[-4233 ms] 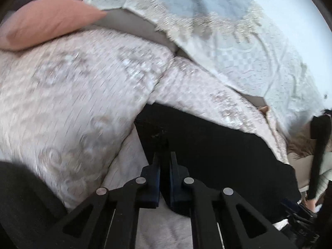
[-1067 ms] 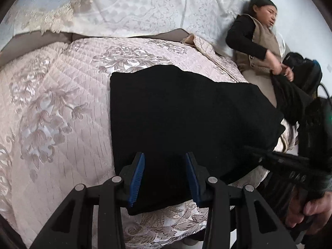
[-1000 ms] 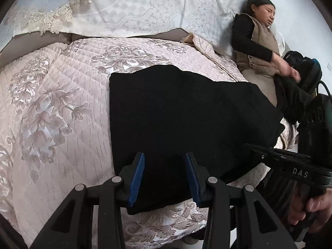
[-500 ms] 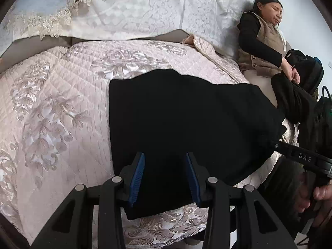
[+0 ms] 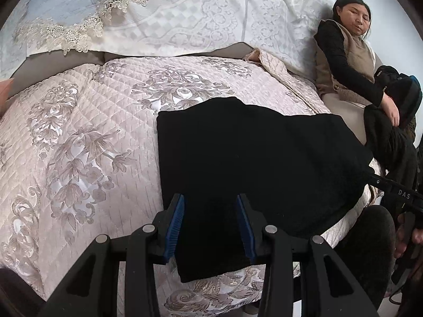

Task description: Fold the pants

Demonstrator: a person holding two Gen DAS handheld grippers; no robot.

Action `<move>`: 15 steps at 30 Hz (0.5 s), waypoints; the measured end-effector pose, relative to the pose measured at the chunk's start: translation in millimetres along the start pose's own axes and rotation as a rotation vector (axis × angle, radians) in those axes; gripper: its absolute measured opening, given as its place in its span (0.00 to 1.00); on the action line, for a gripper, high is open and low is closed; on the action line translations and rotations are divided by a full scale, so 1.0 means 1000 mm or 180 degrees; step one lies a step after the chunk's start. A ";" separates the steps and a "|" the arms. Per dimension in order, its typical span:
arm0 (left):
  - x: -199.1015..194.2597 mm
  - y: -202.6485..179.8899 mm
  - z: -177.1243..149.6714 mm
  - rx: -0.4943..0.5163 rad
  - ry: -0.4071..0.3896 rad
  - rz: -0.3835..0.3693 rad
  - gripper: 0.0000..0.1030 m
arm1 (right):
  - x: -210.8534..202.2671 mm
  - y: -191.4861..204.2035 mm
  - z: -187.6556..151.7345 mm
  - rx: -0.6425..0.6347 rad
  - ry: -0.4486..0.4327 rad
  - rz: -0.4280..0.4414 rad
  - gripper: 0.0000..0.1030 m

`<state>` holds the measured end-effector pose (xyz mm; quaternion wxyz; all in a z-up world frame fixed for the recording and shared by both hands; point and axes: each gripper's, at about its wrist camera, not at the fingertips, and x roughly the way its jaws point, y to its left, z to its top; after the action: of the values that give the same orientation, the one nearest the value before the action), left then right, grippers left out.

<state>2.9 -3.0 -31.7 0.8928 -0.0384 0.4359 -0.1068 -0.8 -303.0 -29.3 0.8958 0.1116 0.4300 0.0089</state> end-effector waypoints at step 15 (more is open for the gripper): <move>0.006 -0.018 0.003 0.0098 0.0053 -0.0028 0.42 | -0.008 -0.048 0.001 0.0412 -0.0098 -0.0073 0.50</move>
<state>6.4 -21.9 -31.7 0.8891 -0.0256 0.4415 -0.1178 -8.8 -350.6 -31.8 0.8933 0.1644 0.4172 -0.0309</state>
